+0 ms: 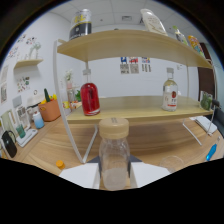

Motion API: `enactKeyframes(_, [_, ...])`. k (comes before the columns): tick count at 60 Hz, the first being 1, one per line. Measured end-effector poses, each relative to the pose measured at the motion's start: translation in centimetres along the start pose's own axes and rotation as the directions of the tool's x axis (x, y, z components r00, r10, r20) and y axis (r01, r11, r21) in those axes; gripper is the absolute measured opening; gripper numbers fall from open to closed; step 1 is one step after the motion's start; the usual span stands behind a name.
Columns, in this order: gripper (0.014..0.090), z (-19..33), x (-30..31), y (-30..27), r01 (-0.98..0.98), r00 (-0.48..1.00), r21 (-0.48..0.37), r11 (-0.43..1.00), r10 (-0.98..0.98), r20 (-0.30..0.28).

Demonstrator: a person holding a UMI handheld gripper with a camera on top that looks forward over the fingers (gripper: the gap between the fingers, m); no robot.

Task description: Make me a cup of Mount Fuji.

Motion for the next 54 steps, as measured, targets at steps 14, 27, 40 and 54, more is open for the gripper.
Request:
enactKeyframes(14, [0.0410, 1.1, -0.5, 3.1, 0.008, 1.000, -0.059, 0.998, -0.008, -0.004])
enactKeyframes(27, [0.0428, 0.1, -1.0, 3.7, 0.036, 0.999, -0.026, 0.999, -0.036, 0.002])
enactKeyframes(40, [0.0470, -0.8, -1.2, 4.6, 0.049, 0.999, -0.051, 0.998, -0.048, 0.016])
enactKeyframes(54, [0.0857, -4.1, -1.3, 3.5, 0.029, 0.999, -0.110, 0.994, -0.024, 0.046])
